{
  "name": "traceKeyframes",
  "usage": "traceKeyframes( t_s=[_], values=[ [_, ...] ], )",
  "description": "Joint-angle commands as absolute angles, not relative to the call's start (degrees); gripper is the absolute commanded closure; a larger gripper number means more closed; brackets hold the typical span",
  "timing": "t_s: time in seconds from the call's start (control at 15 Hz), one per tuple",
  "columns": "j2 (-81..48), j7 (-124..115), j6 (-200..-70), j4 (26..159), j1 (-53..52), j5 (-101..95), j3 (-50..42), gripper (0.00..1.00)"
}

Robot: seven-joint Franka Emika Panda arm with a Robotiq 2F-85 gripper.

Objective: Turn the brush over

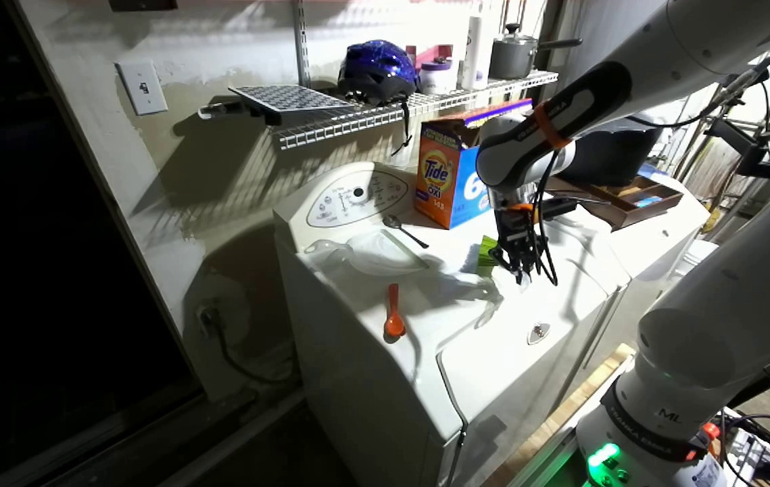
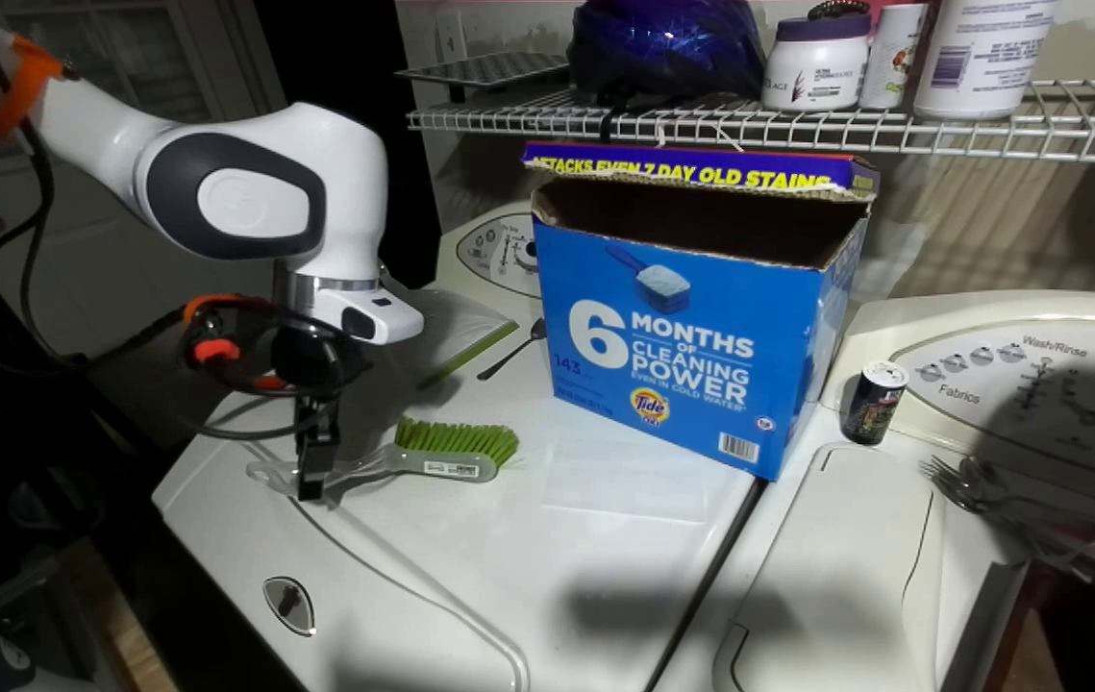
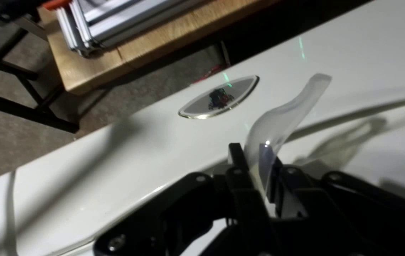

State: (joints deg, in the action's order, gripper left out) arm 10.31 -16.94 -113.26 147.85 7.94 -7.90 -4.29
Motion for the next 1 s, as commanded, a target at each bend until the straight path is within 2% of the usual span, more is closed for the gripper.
traceKeyframes(
  t_s=[0.0, 0.4, 0.93],
  values=[
    [5.82, -21.20, -101.35, 140.87, 7.61, -12.87, -2.77, 0.96],
    [-2.17, -23.34, -87.36, 132.03, 5.62, -19.55, -1.91, 0.96],
    [-12.97, -24.39, -75.24, 121.98, 1.10, -28.94, -1.98, 0.96]
  ],
)
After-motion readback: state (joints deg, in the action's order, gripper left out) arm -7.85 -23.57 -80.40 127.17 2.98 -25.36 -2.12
